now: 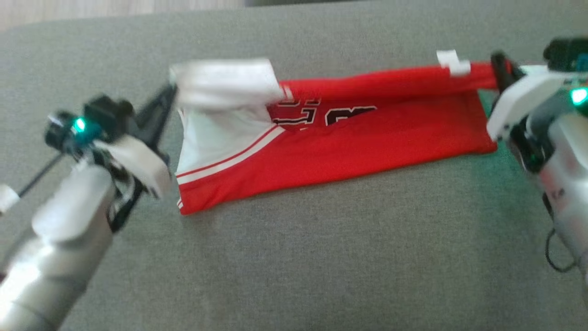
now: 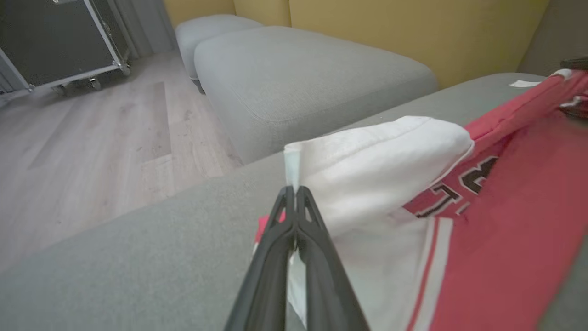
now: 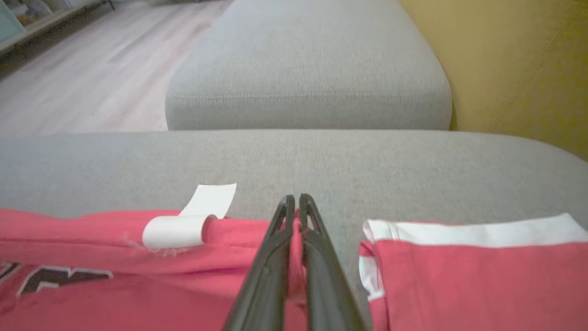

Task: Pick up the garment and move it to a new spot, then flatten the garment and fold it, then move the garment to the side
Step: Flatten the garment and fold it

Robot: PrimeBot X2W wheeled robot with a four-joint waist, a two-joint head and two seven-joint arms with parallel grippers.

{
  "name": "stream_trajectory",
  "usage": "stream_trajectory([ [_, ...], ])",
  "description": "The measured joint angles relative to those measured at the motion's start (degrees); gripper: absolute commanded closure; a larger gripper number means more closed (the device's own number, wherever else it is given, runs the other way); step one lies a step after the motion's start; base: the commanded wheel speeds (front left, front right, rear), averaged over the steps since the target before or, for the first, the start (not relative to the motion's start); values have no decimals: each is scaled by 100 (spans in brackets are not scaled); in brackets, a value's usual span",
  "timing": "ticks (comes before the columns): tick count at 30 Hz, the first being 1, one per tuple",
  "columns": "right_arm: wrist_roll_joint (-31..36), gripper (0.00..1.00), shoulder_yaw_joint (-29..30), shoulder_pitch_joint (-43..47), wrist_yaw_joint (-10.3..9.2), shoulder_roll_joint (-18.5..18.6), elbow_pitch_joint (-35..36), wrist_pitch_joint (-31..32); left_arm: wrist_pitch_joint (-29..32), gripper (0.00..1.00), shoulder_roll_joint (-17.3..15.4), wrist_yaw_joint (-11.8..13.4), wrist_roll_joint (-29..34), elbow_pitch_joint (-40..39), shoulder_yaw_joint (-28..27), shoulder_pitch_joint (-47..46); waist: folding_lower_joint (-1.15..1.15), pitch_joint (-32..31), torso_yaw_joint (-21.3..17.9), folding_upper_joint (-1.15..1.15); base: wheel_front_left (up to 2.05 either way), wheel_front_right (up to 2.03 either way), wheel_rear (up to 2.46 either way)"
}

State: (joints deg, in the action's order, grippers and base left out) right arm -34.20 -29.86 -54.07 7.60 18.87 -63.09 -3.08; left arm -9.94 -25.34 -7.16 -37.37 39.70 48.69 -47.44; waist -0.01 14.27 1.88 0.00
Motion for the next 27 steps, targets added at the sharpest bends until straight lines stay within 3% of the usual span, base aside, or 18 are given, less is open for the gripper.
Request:
stream_trajectory([
  [7,-324,100,-553,547,0,248,211,572,746,100,-422,-25,-259,-1040,374,829,-1,-294,44,0,0,0,0],
  [21,-751,100,-1501,804,0,617,577,1483,2298,100,-1093,324,-878,-2369,684,1609,1,-461,-83,0,0,0,0],
  [22,-779,67,-1529,837,0,628,579,1486,2329,55,-1115,374,-871,-2409,708,1638,0,-464,-95,0,0,0,0],
  [23,-811,7,-1534,864,0,642,582,1467,2329,0,-1121,428,-849,-2444,710,1675,0,-463,-106,0,0,0,0],
  [24,-877,0,-1516,886,0,645,575,1462,2329,0,-1121,482,-847,-2476,712,1717,1,-463,-119,0,0,0,0],
  [27,-1050,0,-1475,895,0,642,580,1334,2184,0,-1111,689,-839,-2529,693,1836,1,-482,-157,0,0,0,0],
])
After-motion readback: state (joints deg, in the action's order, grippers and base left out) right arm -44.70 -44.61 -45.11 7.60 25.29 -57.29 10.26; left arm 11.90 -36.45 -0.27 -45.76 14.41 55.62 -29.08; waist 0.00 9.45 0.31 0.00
